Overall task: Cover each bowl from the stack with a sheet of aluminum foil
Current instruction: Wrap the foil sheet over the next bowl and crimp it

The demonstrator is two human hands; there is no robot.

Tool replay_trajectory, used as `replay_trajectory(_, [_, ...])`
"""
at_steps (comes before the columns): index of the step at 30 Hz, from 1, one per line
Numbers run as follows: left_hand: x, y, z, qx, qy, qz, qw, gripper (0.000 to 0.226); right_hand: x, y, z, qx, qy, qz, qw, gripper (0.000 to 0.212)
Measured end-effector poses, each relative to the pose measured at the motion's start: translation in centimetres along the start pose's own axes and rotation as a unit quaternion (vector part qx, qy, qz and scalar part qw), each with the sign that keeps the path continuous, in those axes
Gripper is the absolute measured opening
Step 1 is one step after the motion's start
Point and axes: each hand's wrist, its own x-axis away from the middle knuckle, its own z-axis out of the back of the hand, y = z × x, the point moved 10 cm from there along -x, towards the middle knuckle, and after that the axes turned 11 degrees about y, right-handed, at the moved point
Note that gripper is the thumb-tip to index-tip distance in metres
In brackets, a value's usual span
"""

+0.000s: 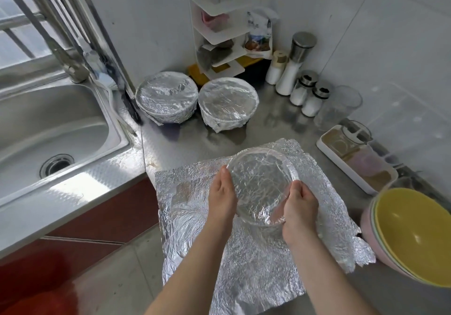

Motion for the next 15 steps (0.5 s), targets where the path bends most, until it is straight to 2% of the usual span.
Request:
replay_trajectory(2, [-1.1,0.6,0.7,-0.018,0.026,-0.014,0.999,0.056,-0.5,0.1,0.3,0.009,0.002,-0.005,1.000,0.035])
replay_trajectory(4, [-2.7,2.7,1.9,-0.072,0.074,-0.090,0.991,0.042,-1.5,-0.3,1.0,0.012,0.015,-0.008,1.000,0.035])
replay_trajectory(5, [-3.7,4.1,2.2,-0.149,0.091,-0.156,0.972,0.040,-2.2,-0.6,1.7,0.009,0.031,-0.008,0.999,0.034])
replay_trajectory(7, [-5.6,5.4,0.8,-0.356,0.069,-0.261,0.895,0.043,-3.4,-1.4,3.0,0.002,0.051,-0.017,0.999,0.036])
replay_trajectory(9, [-7.2,4.2,-0.9,-0.490,0.011,-0.257,0.833,0.046,-4.5,-1.7,3.9,0.000,0.055,-0.043,0.998,0.038])
replay_trajectory(11, [-7.4,3.0,-2.0,-0.530,-0.036,-0.227,0.816,0.043,-5.3,-2.5,4.5,0.008,0.050,-0.049,0.997,0.039])
replay_trajectory(13, [-6.2,2.4,-3.3,-0.540,-0.068,-0.238,0.805,0.038,-6.1,-3.1,5.0,0.018,0.060,-0.050,0.997,0.040])
replay_trajectory(15, [-5.1,1.9,-4.0,-0.534,-0.073,-0.239,0.808,0.037,-6.5,-3.5,4.9,0.009,0.066,-0.053,0.996,0.039])
